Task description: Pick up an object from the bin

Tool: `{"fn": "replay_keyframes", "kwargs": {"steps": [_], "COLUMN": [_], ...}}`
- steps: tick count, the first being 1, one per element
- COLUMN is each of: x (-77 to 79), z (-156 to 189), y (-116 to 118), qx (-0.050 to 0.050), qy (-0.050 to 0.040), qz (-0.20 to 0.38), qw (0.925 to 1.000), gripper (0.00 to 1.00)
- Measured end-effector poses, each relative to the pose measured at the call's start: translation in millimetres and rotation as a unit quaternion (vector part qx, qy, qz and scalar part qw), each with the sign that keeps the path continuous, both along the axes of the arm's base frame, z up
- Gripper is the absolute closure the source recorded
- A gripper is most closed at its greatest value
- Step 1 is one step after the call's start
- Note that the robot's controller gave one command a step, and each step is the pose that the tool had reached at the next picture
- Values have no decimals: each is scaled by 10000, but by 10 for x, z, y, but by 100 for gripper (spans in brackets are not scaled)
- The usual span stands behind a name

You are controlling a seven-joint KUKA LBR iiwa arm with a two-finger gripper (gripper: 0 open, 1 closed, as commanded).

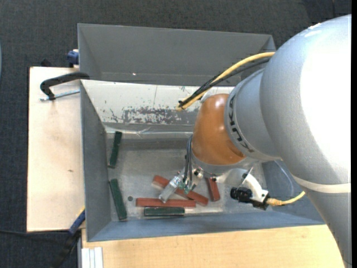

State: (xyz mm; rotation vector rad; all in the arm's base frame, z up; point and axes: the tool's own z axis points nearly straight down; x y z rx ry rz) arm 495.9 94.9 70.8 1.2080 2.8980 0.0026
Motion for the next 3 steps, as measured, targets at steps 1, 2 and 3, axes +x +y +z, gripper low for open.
{"fn": "replay_keyframes", "kwargs": {"steps": [1,2,3], "x": [2,10,-4], "z": [3,6,-3], "y": [6,1,2], "qx": [3,2,0], "qy": [-5,-13,5], "qz": [2,-6,3], "qw": [10000,10000,10000], "gripper": [100,0,100]}}
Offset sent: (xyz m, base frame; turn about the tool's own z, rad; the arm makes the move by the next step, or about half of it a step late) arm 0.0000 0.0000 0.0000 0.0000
